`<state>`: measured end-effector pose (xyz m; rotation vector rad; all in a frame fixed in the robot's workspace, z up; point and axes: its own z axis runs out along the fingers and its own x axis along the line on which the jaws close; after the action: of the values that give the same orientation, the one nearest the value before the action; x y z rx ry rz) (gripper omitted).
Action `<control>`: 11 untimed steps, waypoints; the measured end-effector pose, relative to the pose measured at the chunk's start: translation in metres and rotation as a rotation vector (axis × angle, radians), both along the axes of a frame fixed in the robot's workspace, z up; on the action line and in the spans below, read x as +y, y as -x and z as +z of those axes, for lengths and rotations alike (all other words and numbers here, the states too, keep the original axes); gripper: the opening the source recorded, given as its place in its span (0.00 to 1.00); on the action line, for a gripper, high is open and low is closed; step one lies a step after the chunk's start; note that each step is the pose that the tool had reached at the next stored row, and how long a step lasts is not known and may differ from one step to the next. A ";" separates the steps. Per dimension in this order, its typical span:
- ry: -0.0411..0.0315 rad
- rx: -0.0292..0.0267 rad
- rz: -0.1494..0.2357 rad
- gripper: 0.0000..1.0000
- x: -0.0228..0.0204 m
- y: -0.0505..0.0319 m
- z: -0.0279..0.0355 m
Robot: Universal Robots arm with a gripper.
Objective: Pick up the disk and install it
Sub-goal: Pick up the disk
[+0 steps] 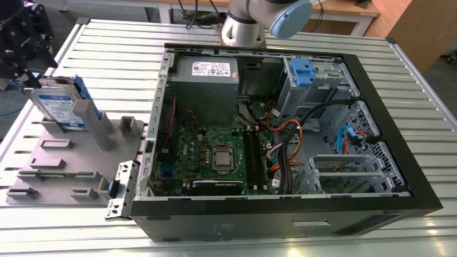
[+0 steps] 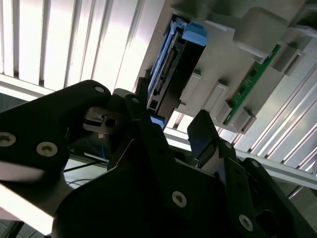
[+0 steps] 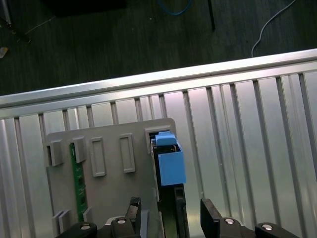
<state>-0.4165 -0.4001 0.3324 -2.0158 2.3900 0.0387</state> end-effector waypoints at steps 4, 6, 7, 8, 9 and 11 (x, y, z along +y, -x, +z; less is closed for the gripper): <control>0.0000 -0.0054 0.011 0.59 0.0001 0.0009 -0.0048; 0.0000 -0.0086 0.017 0.59 0.0001 0.0015 -0.0075; 0.0000 -0.0099 0.020 0.59 0.0001 0.0018 -0.0090; -0.0001 -0.0110 0.024 0.59 0.0001 0.0021 -0.0105; -0.0001 -0.0120 0.027 0.59 0.0001 0.0024 -0.0120; 0.0000 -0.0136 0.034 0.59 0.0001 0.0031 -0.0151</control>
<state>-0.4196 -0.4000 0.3172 -2.0498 2.3478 0.0254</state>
